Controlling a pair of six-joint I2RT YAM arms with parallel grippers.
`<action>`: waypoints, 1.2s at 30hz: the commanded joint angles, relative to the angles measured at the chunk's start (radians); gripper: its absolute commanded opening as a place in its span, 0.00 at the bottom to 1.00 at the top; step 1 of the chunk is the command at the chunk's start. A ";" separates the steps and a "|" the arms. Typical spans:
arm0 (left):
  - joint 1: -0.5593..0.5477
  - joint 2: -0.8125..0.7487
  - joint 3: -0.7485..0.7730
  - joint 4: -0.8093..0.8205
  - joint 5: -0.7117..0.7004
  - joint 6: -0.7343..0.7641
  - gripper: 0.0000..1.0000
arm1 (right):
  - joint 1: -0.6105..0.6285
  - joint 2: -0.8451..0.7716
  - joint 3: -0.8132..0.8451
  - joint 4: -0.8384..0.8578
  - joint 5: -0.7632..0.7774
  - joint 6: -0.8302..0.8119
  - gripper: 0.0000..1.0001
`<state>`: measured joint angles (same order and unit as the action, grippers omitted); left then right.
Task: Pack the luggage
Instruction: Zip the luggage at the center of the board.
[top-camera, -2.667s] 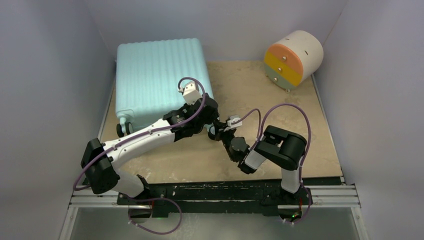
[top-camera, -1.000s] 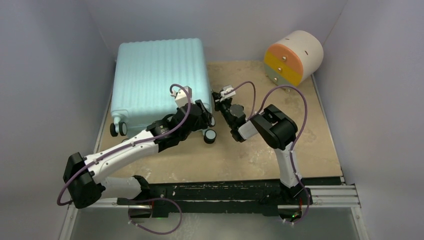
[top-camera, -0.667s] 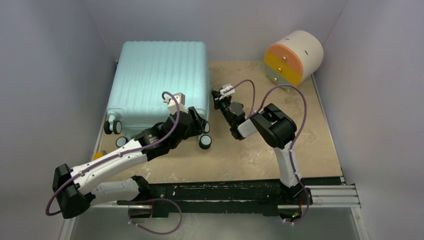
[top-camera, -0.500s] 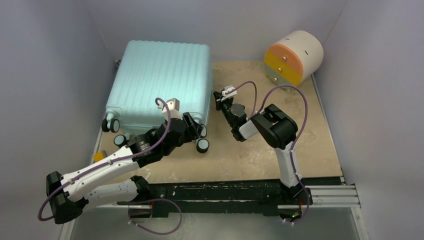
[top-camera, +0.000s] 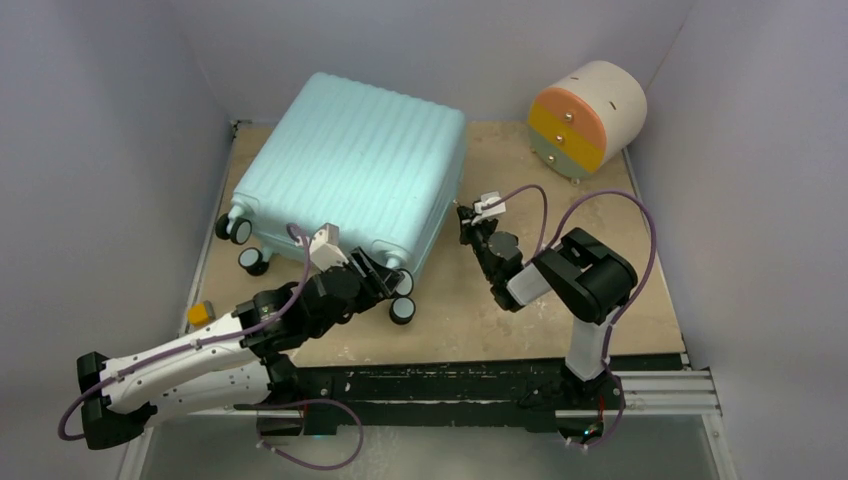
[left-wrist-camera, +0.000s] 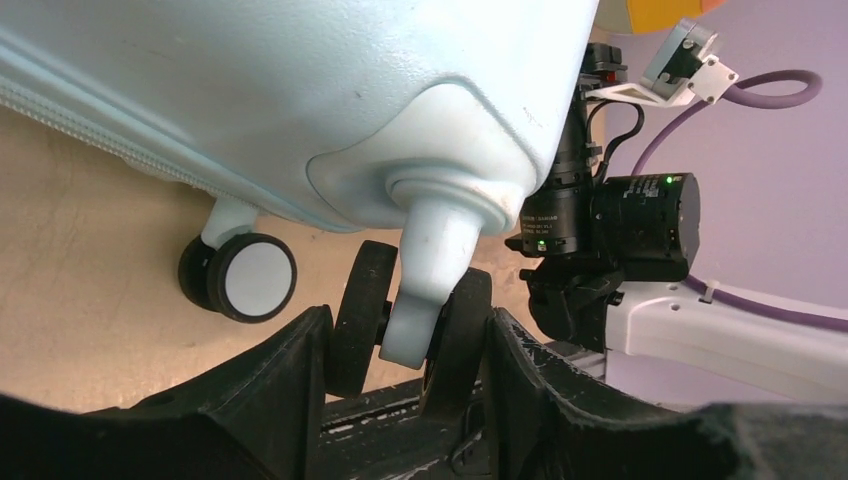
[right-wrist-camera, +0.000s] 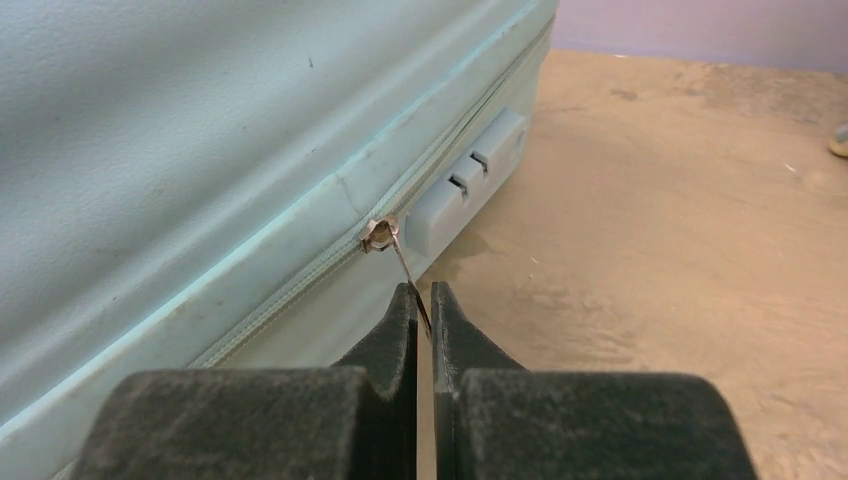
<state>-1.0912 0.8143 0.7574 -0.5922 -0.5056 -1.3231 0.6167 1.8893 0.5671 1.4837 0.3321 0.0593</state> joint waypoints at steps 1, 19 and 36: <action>-0.015 -0.001 -0.119 -0.471 0.020 -0.123 0.00 | -0.138 -0.041 -0.034 0.229 0.388 -0.044 0.00; -0.057 -0.017 -0.128 -0.485 -0.002 -0.150 0.00 | -0.341 0.124 0.335 -0.057 0.319 0.085 0.00; -0.111 -0.025 0.001 -0.491 -0.093 -0.054 0.05 | -0.360 -0.023 0.170 -0.005 0.128 0.118 0.52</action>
<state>-1.2011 0.7620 0.7555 -0.6827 -0.6067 -1.4471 0.3279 2.0037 0.8227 1.3659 0.3607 0.1726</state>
